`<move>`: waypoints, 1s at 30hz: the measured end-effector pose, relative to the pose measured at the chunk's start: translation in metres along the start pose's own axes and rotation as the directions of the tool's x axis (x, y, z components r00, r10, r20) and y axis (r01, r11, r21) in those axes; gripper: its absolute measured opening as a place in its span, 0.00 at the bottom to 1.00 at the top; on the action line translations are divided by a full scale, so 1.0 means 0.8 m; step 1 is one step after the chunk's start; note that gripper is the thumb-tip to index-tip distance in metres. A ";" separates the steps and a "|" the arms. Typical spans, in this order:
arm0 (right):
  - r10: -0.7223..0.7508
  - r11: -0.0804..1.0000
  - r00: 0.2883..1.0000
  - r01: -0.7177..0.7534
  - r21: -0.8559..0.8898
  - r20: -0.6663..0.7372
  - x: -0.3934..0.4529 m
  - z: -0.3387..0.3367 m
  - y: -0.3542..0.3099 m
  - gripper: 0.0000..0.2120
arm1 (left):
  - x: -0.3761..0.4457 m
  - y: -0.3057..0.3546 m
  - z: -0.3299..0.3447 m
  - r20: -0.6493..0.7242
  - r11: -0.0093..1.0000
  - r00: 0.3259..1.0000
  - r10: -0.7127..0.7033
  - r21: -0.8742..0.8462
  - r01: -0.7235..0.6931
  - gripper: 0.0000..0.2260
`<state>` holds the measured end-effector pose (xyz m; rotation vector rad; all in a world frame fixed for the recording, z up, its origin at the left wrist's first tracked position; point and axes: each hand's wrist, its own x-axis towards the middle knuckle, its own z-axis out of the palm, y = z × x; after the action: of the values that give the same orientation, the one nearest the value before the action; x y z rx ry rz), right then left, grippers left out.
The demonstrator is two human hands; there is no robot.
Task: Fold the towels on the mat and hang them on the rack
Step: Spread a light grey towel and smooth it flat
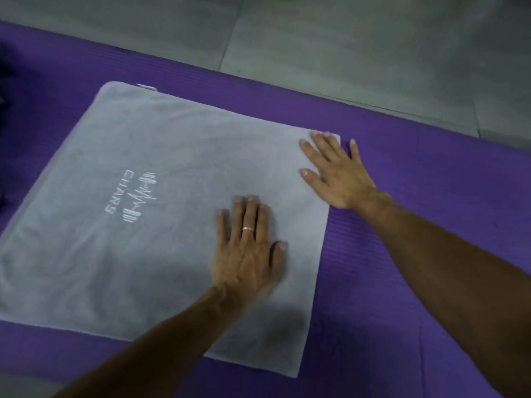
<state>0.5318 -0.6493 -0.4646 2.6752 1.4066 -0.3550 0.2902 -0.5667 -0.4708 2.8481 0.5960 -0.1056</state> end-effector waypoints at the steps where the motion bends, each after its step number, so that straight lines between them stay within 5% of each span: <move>1: 0.067 0.997 0.997 -0.067 0.023 0.024 0.009 -0.004 0.015 0.30 | -0.007 0.009 0.004 -0.004 0.999 0.999 0.034 -0.008 -0.034 0.33; 5: 0.114 0.993 0.989 -0.111 0.041 -0.096 -0.003 -0.011 0.003 0.30 | -0.023 0.043 0.015 0.006 0.994 0.994 0.105 -0.026 -0.105 0.37; 7: -0.169 0.984 0.975 0.174 0.024 -0.147 -0.043 0.003 -0.014 0.30 | -0.028 0.052 0.018 -0.017 0.987 0.988 0.155 -0.038 -0.156 0.37; 9: -0.342 0.940 0.939 0.342 -0.006 -0.037 -0.074 0.019 -0.007 0.30 | -0.037 0.059 0.021 -0.012 0.976 0.977 0.213 -0.040 -0.213 0.40; 14: 0.052 0.988 0.999 -0.053 0.145 0.012 -0.049 0.006 0.033 0.28 | -0.057 0.066 0.010 0.045 0.974 0.974 0.222 -0.068 -0.218 0.35; 17: 0.015 0.962 0.997 0.008 0.274 -0.082 -0.059 -0.004 0.025 0.26 | -0.061 0.058 -0.011 -0.020 0.971 0.990 0.137 -0.197 -0.138 0.22; 20: -0.010 0.947 0.993 0.048 0.317 -0.119 -0.080 -0.008 0.016 0.33 | -0.067 0.042 -0.040 -0.041 0.926 0.990 -0.134 -0.362 0.110 0.07; 23: -0.087 0.963 0.989 0.113 0.245 -0.116 -0.082 -0.012 0.002 0.34 | -0.069 0.020 -0.056 0.179 0.652 0.915 -0.361 -0.653 0.385 0.04; 25: -0.138 0.954 0.974 0.179 0.239 -0.177 -0.066 -0.018 -0.011 0.26 | -0.070 0.009 -0.061 0.194 0.587 0.901 -0.388 -0.702 0.404 0.04; 30: -0.085 0.941 0.979 0.140 0.307 -0.185 -0.027 -0.047 -0.024 0.07 | -0.074 -0.005 -0.078 0.090 0.645 0.922 -0.376 -0.689 0.330 0.05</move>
<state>0.5101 -0.6484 -0.4222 2.9478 1.6882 -0.4051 0.2362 -0.5713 -0.4046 1.9732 0.9642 0.1250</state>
